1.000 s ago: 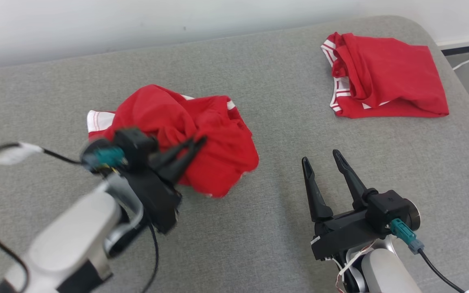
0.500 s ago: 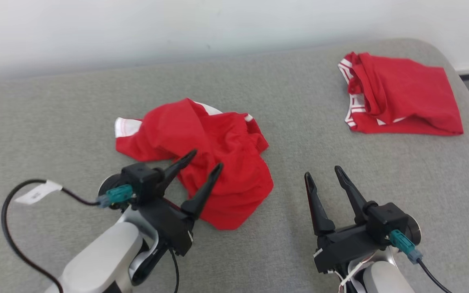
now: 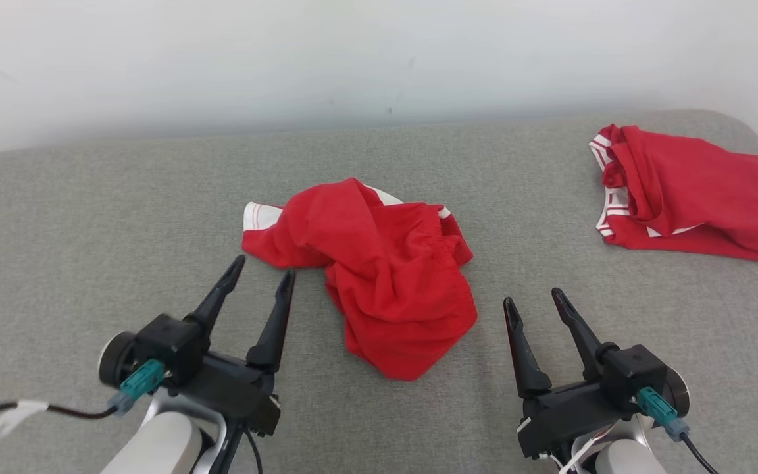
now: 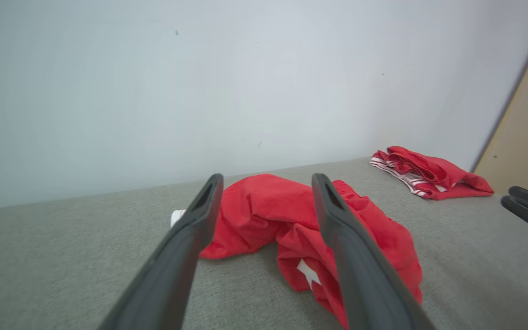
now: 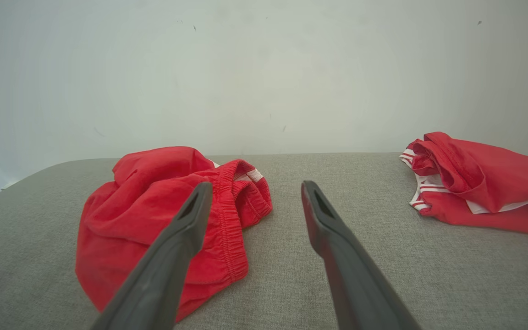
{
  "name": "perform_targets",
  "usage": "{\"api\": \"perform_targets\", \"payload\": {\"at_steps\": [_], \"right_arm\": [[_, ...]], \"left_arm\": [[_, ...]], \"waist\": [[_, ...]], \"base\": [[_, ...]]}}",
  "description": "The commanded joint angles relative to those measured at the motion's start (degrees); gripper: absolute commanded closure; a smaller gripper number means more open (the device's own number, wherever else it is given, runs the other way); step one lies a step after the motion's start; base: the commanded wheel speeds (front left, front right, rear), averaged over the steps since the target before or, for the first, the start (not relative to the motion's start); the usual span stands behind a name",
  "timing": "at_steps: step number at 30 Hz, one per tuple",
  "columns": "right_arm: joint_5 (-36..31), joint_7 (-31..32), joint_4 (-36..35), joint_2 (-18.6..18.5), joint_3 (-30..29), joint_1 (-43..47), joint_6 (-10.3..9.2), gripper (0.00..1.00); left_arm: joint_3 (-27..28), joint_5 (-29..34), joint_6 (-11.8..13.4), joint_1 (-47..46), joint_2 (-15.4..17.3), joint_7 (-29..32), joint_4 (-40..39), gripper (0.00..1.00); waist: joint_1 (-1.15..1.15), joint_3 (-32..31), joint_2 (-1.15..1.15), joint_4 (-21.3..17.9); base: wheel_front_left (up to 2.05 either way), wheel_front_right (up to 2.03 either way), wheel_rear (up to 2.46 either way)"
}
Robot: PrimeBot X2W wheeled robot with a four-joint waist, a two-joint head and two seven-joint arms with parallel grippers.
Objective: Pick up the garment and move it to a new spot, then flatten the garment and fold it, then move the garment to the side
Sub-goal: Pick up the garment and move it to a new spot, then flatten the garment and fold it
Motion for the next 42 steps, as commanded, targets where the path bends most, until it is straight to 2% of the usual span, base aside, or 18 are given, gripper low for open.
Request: {"api": "perform_targets", "payload": {"at_steps": [1,9,14,20,28,34,35,42], "right_arm": [[0.2,-0.1,0.3,-0.3,0.0,0.6,-0.06,0.0],[0.9,0.0,2.1,-0.4,-0.3,1.4,-0.06,0.0],[1.5,1.2,4.2,-0.6,-0.8,1.3,-0.06,0.0],[2.5,2.1,7.8,-1.6,-0.5,-0.5,-0.06,0.0],[4.0,1.1,13.5,-3.1,1.6,-3.5,-0.06,0.0],[6.9,3.0,19.5,-5.0,5.3,-8.2,-0.06,0.0],[8.4,3.9,22.1,-6.1,7.1,-10.0,-0.06,0.0],[14.8,5.1,28.9,-7.5,12.8,-15.3,-0.06,0.0]], "left_arm": [[2.1,1.4,0.9,2.3,-0.1,-0.3,-1.5,0.0],[12.7,8.4,4.0,12.6,-0.8,-0.3,-8.5,0.0],[17.0,11.3,4.5,18.6,-0.9,-0.3,-10.9,0.0],[20.6,12.1,3.6,21.4,-1.1,-0.3,-8.2,0.0],[25.3,13.5,2.9,24.1,-4.1,-0.3,-8.8,0.0],[28.4,14.5,1.7,24.5,-5.7,-0.3,-8.4,0.0],[29.5,14.8,1.3,24.6,-6.2,-0.3,-8.0,0.0],[32.3,15.5,-0.5,25.3,-7.3,-0.3,-7.7,0.0]], "waist": [[0.0,-0.4,0.0,0.9],[0.0,-1.1,0.0,2.4],[0.0,-1.8,0.0,3.4],[0.0,-2.5,0.0,4.3],[0.0,-3.7,0.0,5.3],[0.0,-3.6,0.0,6.8],[0.0,-3.4,0.0,7.3],[0.0,-3.4,0.0,9.0]], "base": [[0.0,0.0,0.0],[0.0,0.0,0.0],[0.0,0.0,0.0],[0.0,0.0,0.0],[0.0,0.0,0.0],[0.0,0.0,0.0],[0.0,0.0,0.0],[0.0,0.0,0.0]]}}
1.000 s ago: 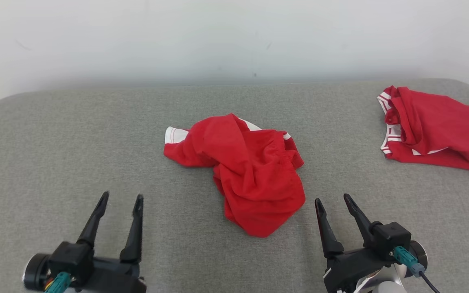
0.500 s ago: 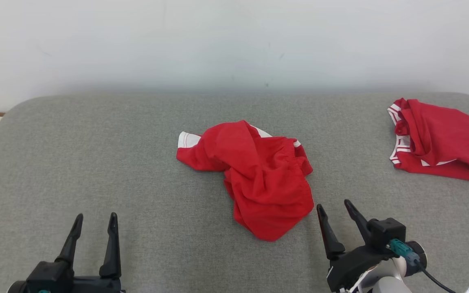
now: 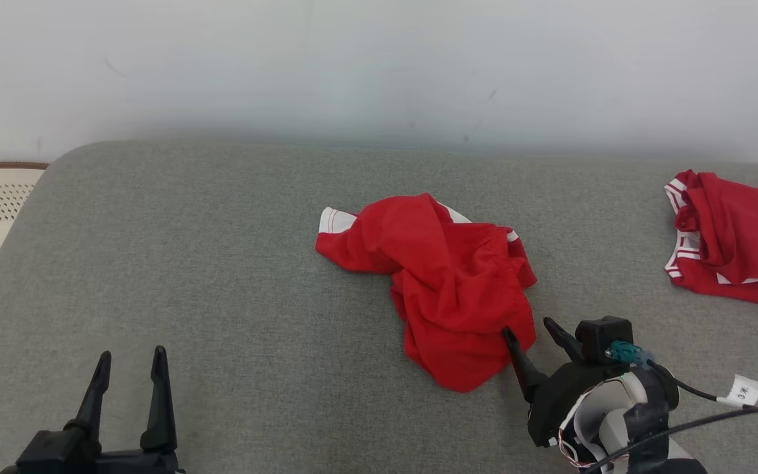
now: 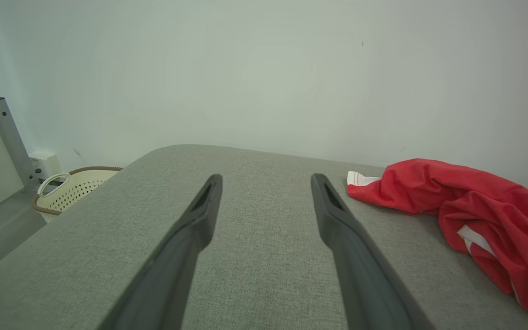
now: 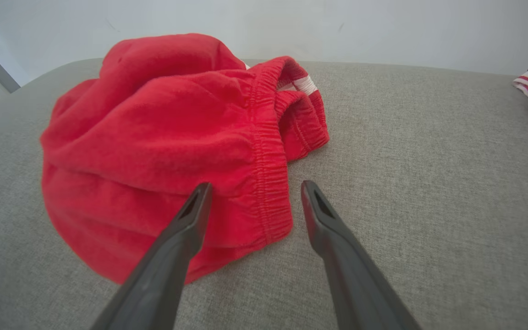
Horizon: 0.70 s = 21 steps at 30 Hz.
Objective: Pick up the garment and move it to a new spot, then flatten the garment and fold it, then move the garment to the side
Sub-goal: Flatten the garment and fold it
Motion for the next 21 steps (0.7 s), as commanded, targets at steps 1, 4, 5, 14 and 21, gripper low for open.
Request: {"api": "perform_targets", "payload": {"at_steps": [1,4,5,14,21], "right_arm": [[0.9,0.2,1.0,-0.5,1.1,-1.1,-0.06,0.0],[4.0,1.4,4.3,-0.6,4.2,-3.1,-0.06,0.0],[4.8,1.7,5.5,-0.7,5.1,-3.9,-0.06,0.0],[10.0,4.1,16.2,-0.3,10.9,-9.9,-0.06,0.0],[14.2,4.0,18.3,0.4,14.8,-11.6,-0.06,1.0]], "left_arm": [[0.4,0.3,-0.4,1.0,0.0,-0.3,0.4,0.0],[1.5,0.9,-1.5,0.5,-0.4,-0.3,1.0,0.0],[1.9,1.0,-1.6,0.3,-0.7,-0.3,1.1,0.0],[3.6,3.0,-3.9,-0.6,-3.0,-0.3,1.8,0.0],[4.4,3.9,-5.2,-0.7,-4.4,-0.3,2.3,0.0]], "waist": [[0.0,0.0,-0.01,0.6],[0.0,0.1,-0.01,1.0],[0.0,0.1,-0.01,1.1],[0.0,0.4,-0.01,2.2],[0.0,0.1,-0.01,3.3]], "base": [[0.0,0.0,0.0],[0.0,0.0,0.0],[0.0,0.0,0.0],[0.0,0.0,0.0],[0.0,0.0,0.0]]}}
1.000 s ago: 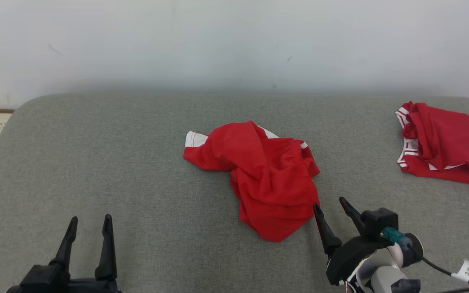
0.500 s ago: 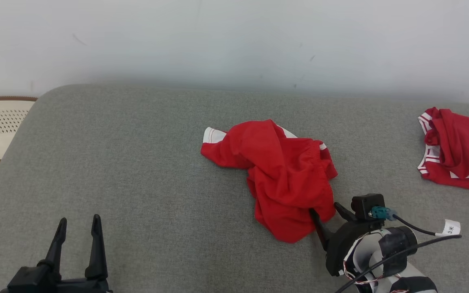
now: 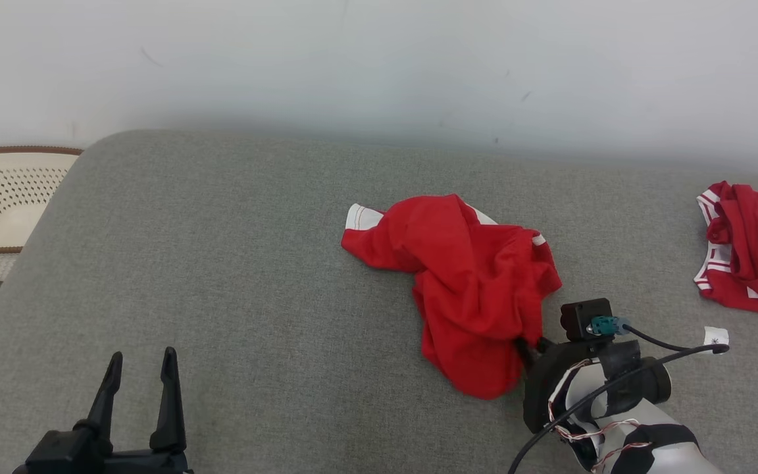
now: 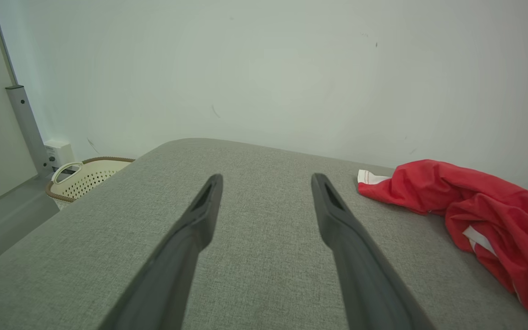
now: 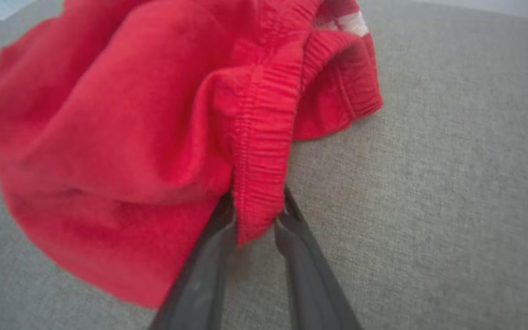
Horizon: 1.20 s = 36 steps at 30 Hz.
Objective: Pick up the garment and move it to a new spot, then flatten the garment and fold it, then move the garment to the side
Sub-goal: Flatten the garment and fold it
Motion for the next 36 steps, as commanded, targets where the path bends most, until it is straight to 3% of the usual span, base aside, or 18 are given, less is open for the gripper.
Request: {"api": "perform_targets", "payload": {"at_steps": [1,8,18,28,36], "right_arm": [[0.6,-1.1,-0.4,-0.1,0.9,-0.3,-0.06,1.0],[4.3,-7.0,-5.7,-0.9,4.5,-3.1,-0.06,1.0],[9.2,-9.2,-17.2,1.0,9.3,-12.3,-0.06,1.0],[11.6,-9.6,-18.8,1.0,7.3,-20.7,-0.06,1.0],[13.1,-9.7,-18.0,0.4,7.1,-17.7,-0.06,1.0]], "left_arm": [[0.3,0.2,-0.2,-0.1,-0.3,-0.3,0.0,0.0],[2.2,0.8,-1.0,1.2,-0.9,-0.3,0.4,0.0],[3.3,2.0,-2.1,1.9,-1.8,-0.3,0.9,0.0],[3.5,3.0,-2.9,1.8,-2.2,-0.3,1.3,0.0],[4.1,3.2,-2.9,2.6,-2.5,-0.3,1.1,0.0]], "waist": [[0.0,-0.1,0.0,-0.1],[0.0,-1.2,0.0,-1.3],[0.0,-2.6,0.0,-1.6],[0.0,-3.3,0.0,-0.6],[0.0,-3.2,0.0,-1.0]], "base": [[0.0,0.0,0.0],[0.0,0.0,0.0],[0.0,0.0,0.0],[0.0,0.0,0.0],[0.0,0.0,0.0]]}}
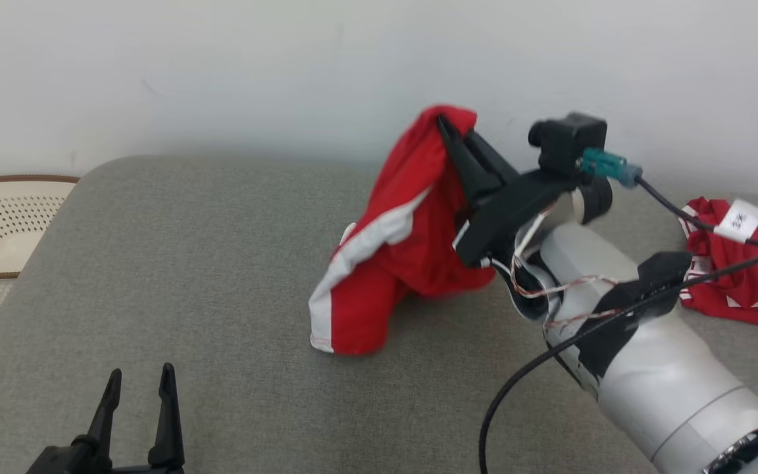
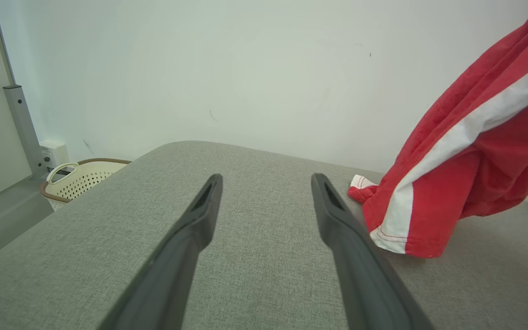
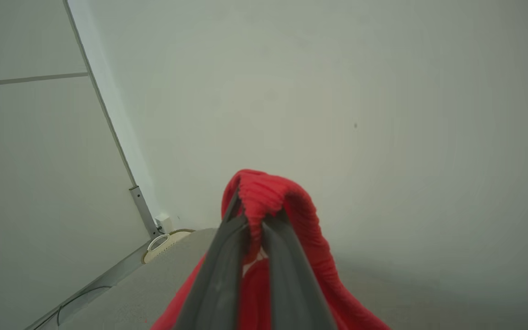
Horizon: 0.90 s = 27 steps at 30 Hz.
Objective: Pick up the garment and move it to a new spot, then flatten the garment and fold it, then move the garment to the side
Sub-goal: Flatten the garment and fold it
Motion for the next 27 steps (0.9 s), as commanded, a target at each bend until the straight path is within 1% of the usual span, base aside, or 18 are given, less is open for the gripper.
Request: {"api": "perform_targets", "payload": {"at_steps": [1,5,13,17,23,24,25,27], "right_arm": [[0.8,-0.2,0.4,-0.5,0.3,1.5,-0.05,1.0],[1.8,-0.2,1.8,-0.9,1.4,4.3,-0.05,1.0],[4.6,0.2,5.2,-3.0,2.8,10.7,-0.06,1.0],[5.7,0.1,7.3,-4.4,2.9,14.1,-0.06,1.0],[6.9,0.0,9.1,-5.3,2.7,18.2,-0.06,1.0],[6.7,-0.1,9.1,-5.5,2.4,18.4,-0.05,0.62],[6.5,-0.1,9.0,-5.6,2.2,18.8,-0.05,0.0],[6.0,-0.2,8.7,-6.0,1.6,19.7,-0.06,0.0]], "left_arm": [[0.1,0.7,0.1,1.0,-0.1,-0.3,-0.1,0.0],[0.0,0.7,-0.2,0.8,-0.2,-0.3,0.1,0.0],[-0.5,0.5,-0.2,1.0,-0.6,-0.3,0.1,0.0],[-1.1,0.2,0.0,1.0,-0.7,-0.3,0.0,0.0],[-0.8,0.0,-0.7,0.2,-0.8,-0.3,0.9,0.0],[-0.7,0.1,-0.8,0.1,-0.8,-0.3,1.0,0.0],[-0.7,0.1,-0.8,0.1,-0.8,-0.3,1.1,0.0],[-0.7,0.3,-0.9,0.1,-0.8,-0.3,1.1,0.0]], "waist": [[0.0,0.2,0.0,-0.2],[0.0,0.5,0.0,-0.7],[0.0,1.0,0.0,-1.4],[0.0,1.2,0.0,-1.5],[0.0,1.4,0.0,-1.8],[0.0,1.5,0.0,-1.9],[0.0,1.5,0.0,-2.0],[0.0,1.5,0.0,-2.1]], "base": [[0.0,0.0,0.0],[0.0,0.0,0.0],[0.0,0.0,0.0],[0.0,0.0,0.0],[0.0,0.0,0.0],[0.0,0.0,0.0],[0.0,0.0,0.0],[0.0,0.0,0.0]]}}
